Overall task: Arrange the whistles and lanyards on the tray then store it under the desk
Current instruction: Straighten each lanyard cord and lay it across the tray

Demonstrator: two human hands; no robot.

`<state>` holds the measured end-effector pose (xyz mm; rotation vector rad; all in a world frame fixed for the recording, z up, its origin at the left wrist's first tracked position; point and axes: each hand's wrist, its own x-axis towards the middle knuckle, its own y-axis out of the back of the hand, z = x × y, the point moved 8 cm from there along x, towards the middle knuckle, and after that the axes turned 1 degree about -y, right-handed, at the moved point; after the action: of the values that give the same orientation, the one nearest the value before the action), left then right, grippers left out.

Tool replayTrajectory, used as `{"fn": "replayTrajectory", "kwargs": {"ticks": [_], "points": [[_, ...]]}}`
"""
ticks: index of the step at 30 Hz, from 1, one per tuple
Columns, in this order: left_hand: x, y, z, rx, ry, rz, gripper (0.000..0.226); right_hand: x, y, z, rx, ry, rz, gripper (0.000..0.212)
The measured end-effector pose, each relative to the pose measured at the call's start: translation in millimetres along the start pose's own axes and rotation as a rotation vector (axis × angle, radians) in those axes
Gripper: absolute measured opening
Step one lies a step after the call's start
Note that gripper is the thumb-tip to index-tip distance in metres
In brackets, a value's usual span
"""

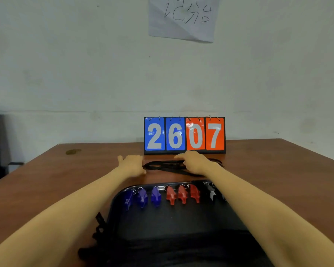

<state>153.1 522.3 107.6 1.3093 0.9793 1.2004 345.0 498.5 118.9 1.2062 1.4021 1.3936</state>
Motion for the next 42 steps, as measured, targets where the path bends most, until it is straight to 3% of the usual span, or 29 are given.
{"fn": "replayTrajectory", "kwargs": {"ticks": [3,7,10,13,17,21,27,30,34,39,42], "points": [[1,-1,-1,-0.039,-0.030,0.012,0.018,8,-10,-10,-0.224,0.055,-0.022,0.052],[1,1,-9,-0.030,-0.019,-0.017,0.018,11,-5,-12,-0.319,0.059,0.115,0.024],[-4,3,-8,0.008,-0.019,-0.037,0.022,2,10,-5,-0.074,0.022,0.124,0.027],[-11,19,9,-0.053,-0.053,0.063,0.031,-17,34,-5,0.209,0.007,0.134,0.033],[-22,56,48,-0.375,-0.160,0.202,0.047,-46,77,-10,0.384,0.019,0.241,0.040],[-38,88,91,-0.681,-0.300,0.155,0.051,-72,119,-9,0.526,0.054,0.412,0.024],[-63,108,132,-1.024,-0.417,0.005,0.044,-98,157,0,0.475,0.026,0.541,0.015],[-69,118,143,-1.033,-0.470,0.060,0.029,-105,168,5,0.527,0.012,0.561,0.011],[-60,129,129,-1.071,-0.355,0.211,0.020,-116,177,17,0.531,-0.021,0.571,0.013],[-60,135,113,-0.971,-0.287,0.279,0.030,-128,174,30,0.545,-0.045,0.511,0.025],[-55,131,98,-0.833,-0.182,0.290,0.028,-131,174,38,0.534,-0.062,0.524,0.021]]}}
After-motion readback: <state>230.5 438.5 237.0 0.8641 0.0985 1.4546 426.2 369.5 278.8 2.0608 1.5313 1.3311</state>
